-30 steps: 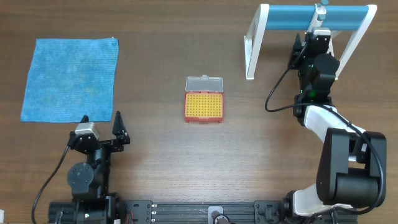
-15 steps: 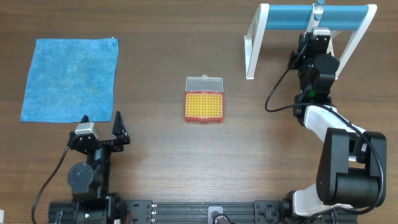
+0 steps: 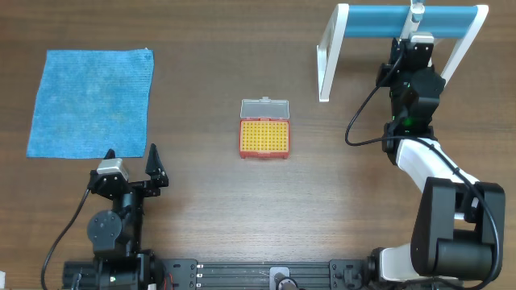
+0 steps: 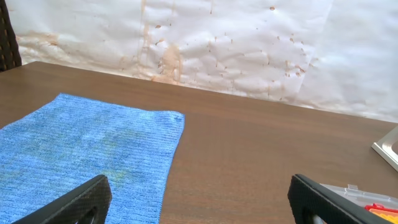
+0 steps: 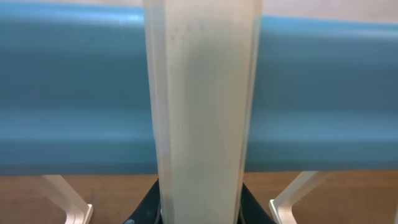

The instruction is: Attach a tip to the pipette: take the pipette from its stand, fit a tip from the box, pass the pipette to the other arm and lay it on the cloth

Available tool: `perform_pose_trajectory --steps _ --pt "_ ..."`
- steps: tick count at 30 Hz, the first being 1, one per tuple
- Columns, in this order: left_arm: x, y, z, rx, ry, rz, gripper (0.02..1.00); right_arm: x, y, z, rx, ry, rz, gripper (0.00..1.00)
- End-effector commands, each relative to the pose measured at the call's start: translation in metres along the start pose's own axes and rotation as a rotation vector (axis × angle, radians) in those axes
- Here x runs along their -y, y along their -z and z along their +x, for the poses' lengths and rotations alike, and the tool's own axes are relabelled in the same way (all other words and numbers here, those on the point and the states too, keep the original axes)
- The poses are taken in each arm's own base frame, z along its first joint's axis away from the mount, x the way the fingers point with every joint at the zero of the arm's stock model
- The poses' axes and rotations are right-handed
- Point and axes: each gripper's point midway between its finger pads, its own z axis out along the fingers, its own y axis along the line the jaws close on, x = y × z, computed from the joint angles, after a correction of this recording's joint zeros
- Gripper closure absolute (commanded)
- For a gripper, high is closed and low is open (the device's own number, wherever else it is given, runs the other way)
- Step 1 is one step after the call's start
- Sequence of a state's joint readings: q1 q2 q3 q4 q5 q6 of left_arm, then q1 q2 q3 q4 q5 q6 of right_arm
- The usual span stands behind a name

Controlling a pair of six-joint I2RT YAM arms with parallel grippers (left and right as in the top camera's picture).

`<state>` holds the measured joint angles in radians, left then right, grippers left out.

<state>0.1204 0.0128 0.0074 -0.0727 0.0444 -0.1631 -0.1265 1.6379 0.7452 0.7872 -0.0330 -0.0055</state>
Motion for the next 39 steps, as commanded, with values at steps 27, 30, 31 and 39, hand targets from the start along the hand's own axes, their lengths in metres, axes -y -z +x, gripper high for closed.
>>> perform_pose_trajectory --steps 27,30,31,39 --pt "-0.001 0.0 0.001 -0.001 0.013 -0.004 0.097 -0.242 0.22 -0.064 0.476 -0.016 -0.819 0.921" --pt "-0.001 0.0 0.001 -0.001 0.013 -0.004 0.099 -0.265 0.224 -0.049 0.484 -0.024 -0.877 0.921" --pt "-0.001 0.0 0.001 -0.001 0.013 -0.004 0.099 -0.272 0.223 -0.041 0.457 -0.02 -0.895 0.921" --pt "-0.001 0.0 0.001 -0.001 0.013 -0.004 0.099 -0.299 0.216 -0.002 0.341 -0.001 -0.946 0.917"
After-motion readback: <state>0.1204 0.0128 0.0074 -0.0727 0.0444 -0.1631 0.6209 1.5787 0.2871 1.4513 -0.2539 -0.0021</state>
